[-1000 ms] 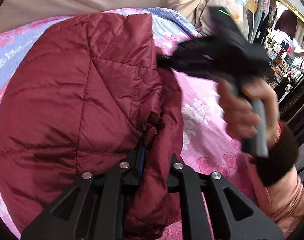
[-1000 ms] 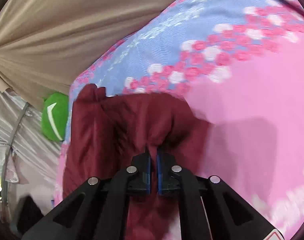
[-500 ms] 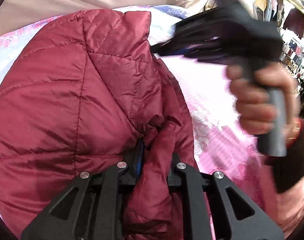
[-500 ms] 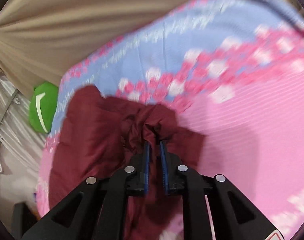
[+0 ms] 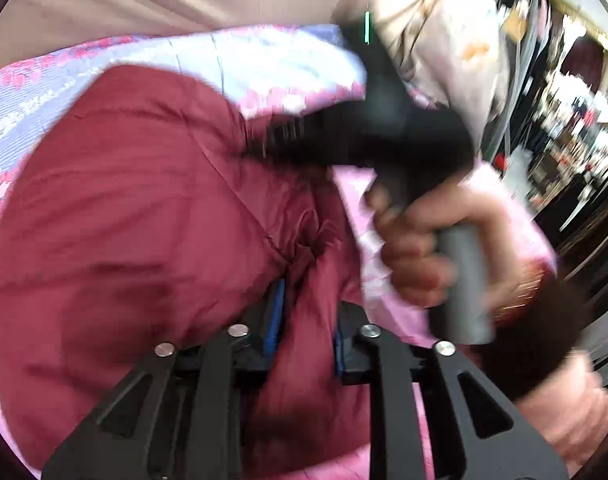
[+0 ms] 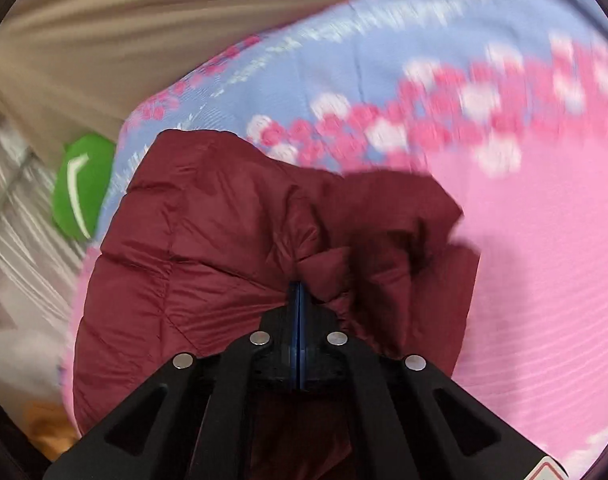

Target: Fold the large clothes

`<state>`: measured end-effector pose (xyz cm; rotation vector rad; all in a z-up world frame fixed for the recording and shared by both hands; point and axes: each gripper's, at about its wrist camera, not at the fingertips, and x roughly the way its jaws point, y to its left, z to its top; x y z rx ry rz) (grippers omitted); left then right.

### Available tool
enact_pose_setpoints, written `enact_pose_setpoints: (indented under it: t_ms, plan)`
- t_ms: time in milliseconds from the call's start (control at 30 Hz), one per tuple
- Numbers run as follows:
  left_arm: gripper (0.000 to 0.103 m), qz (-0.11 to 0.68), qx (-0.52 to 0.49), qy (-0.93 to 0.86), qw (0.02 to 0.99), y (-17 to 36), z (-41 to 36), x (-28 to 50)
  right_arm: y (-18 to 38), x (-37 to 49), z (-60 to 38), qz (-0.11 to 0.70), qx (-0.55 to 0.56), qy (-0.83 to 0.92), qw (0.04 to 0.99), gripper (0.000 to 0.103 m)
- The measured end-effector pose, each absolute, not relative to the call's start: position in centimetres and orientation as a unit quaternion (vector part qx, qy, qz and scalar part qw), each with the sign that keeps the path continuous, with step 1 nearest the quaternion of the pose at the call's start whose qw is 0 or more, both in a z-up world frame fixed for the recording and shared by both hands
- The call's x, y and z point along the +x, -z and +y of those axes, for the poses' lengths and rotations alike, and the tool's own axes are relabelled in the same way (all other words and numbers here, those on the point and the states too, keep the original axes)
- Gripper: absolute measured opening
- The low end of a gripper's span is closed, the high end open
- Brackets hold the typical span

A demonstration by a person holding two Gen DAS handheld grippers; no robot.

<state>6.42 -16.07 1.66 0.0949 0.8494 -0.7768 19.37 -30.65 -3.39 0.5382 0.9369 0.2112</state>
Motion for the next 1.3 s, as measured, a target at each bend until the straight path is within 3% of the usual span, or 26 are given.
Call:
enact_pose_setpoints:
  t_ms: [67,233,300,433,533,600,667,700,967,1067,1167,1200,1233,1300]
  plan:
    - [0.04,0.378,0.031,0.361,0.852,-3.7,-14.1,5.5,4.7,19.3,-31.8,0.443,0.296,-0.111,0.839,0.0]
    - [0.04,0.368,0.017,0.291,0.883,-5.5,-9.0,6.1,2.2,18.0,-30.6,0.443,0.252,-0.07,0.858,0.0]
    - [0.04,0.381,0.012,0.266,0.885,-4.5,-7.1,7.4,-1.1,15.5,-28.8,0.419,0.205,-0.065,0.882,0.01]
    - [0.04,0.396,0.002,0.258,0.881,-2.9,-5.2,7.7,-5.2,10.1,-25.2,0.386,0.167,-0.109,0.901,0.01]
    - [0.04,0.389,-0.003,0.261,0.884,-3.5,-4.6,6.5,-5.3,6.4,-22.3,0.394,0.15,-0.144,0.895,0.01]
    - [0.04,0.383,-0.024,0.269,0.883,-4.1,-3.6,6.6,-4.7,4.3,-20.6,0.402,0.146,-0.159,0.89,0.016]
    - [0.04,0.379,-0.033,0.264,0.886,-4.6,-3.0,7.3,-4.4,3.1,-19.9,0.4,0.14,-0.143,0.894,0.041]
    - [0.041,0.374,-0.034,0.258,0.89,-4.8,-2.5,7.4,-4.2,2.5,-19.5,0.396,0.135,-0.133,0.898,0.046]
    - [0.042,0.382,-0.061,0.209,0.898,-4.0,1.2,8.3,-4.8,1.7,-18.1,0.382,0.148,-0.151,0.9,0.049]
    - [0.042,0.389,-0.062,0.204,0.896,-3.5,1.5,8.4,-5.8,1.2,-16.6,0.372,0.118,-0.155,0.907,0.055]
    - [0.042,0.395,-0.072,0.214,0.891,-3.2,1.5,8.4,-4.8,1.5,-15.7,0.382,0.087,-0.111,0.913,0.052]
    - [0.042,0.396,-0.071,0.216,0.89,-3.1,1.3,8.4,-4.3,1.8,-15.8,0.388,0.083,-0.095,0.913,0.044]
    - [0.042,0.398,-0.066,0.218,0.889,-3.0,1.1,8.3,-3.4,2.1,-16.1,0.397,0.082,-0.075,0.911,0.009]
    - [0.042,0.4,-0.061,0.223,0.887,-2.9,0.8,8.0,-2.5,2.1,-17.8,0.403,0.121,-0.065,0.905,0.005]
